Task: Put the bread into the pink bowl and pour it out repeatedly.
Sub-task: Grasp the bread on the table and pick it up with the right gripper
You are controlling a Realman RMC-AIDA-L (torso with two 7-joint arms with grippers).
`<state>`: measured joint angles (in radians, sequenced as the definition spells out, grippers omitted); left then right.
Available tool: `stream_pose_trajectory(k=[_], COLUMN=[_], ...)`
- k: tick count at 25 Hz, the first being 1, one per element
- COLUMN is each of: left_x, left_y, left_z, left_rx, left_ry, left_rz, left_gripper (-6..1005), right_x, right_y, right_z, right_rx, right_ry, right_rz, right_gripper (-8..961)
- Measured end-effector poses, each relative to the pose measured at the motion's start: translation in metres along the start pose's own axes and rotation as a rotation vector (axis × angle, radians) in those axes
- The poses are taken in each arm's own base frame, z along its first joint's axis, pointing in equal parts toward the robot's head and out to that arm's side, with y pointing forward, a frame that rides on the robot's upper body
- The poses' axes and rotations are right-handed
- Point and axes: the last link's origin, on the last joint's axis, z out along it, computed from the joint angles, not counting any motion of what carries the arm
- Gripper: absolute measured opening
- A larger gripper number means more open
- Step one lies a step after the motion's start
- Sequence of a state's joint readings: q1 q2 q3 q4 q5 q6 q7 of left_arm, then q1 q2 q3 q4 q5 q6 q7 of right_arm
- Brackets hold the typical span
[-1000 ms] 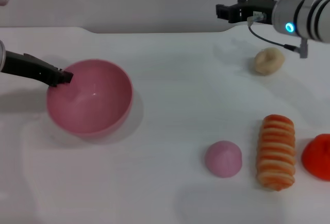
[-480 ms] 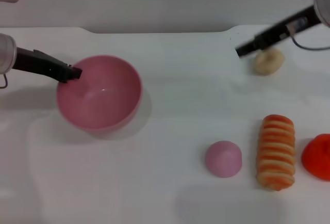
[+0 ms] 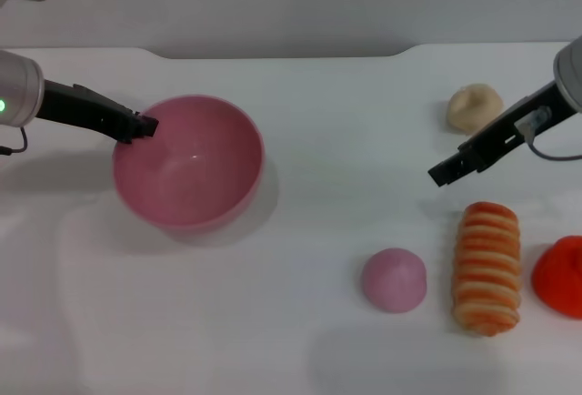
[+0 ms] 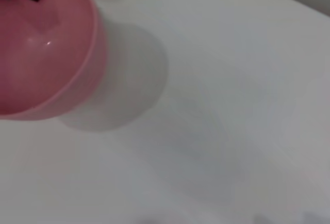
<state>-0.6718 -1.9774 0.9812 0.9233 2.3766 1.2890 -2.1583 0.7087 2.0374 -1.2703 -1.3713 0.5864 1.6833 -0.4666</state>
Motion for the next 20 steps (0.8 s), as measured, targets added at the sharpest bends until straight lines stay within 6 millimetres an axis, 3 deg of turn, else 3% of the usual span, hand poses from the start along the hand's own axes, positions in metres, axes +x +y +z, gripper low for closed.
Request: stream_pose_trajectory(k=[6,8,20], left_x=[0.001,0.0,-0.007], left_y=[0.004,0.004,0.005], left_z=[0.002,0.003,0.005], left_rx=[-0.012,-0.012,-0.012], left_ry=[-0.003,-0.005,-0.019], left_rz=[0.005,0.004,-0.003], left_gripper=[48,48,49], right_x=[0.009,0.013,0.029], right_y=[0.006,0.007,0.005], right_z=[0.011,0.017,0.033], right_rx=[-0.023,-0.02,0.0], right_ry=[0.052,0.083,0.172], right_rz=[0.016,0.02,0.058], right_gripper=[574,704,704])
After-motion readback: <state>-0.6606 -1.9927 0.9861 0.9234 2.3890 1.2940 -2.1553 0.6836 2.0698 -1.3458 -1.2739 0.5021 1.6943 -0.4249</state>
